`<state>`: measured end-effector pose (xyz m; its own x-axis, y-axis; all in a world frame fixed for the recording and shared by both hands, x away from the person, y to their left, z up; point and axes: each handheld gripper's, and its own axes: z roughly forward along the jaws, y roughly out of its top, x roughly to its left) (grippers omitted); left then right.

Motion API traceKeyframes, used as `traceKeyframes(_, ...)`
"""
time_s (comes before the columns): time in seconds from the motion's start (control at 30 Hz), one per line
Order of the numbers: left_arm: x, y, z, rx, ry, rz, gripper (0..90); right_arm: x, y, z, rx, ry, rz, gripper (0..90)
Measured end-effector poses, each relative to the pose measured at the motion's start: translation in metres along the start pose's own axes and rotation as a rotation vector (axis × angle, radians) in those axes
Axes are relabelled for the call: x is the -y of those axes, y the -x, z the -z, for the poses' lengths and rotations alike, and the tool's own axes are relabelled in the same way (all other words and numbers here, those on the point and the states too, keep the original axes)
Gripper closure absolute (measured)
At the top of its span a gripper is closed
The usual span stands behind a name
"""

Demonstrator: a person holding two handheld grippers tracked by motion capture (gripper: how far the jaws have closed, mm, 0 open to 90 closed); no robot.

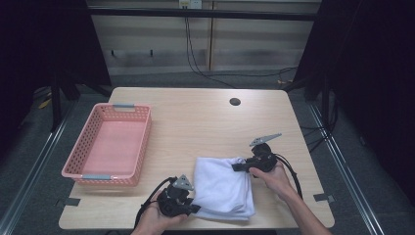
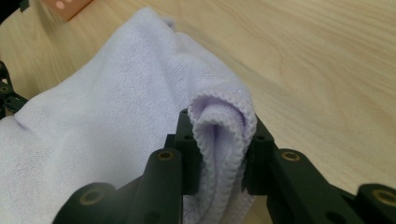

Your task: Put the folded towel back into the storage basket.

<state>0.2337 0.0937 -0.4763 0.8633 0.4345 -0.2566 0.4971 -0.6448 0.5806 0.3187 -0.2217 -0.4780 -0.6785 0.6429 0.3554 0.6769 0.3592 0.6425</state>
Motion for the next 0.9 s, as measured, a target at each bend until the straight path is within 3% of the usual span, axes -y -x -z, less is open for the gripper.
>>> traceKeyframes(0.2, -0.004, 0.002, 0.012, -0.001, 0.065, 0.006, 73.4, -0.007, -0.003, 0.011, 0.0, 0.035, -0.006, 72.9)
traceKeyframes(0.37, -0.008, 0.001, 0.018, -0.006, 0.083, 0.007, 73.4, -0.014, -0.003, 0.018, -0.009, 0.054, -0.008, 73.0)
traceKeyframes(0.5, -0.014, -0.002, 0.02, -0.013, 0.069, 0.002, 73.4, -0.019, 0.0, 0.019, -0.007, 0.051, -0.009, 73.0)
traceKeyframes(0.9, -0.027, -0.007, 0.037, -0.011, 0.12, 0.006, 73.6, -0.036, 0.004, 0.028, -0.01, 0.08, -0.022, 73.1)
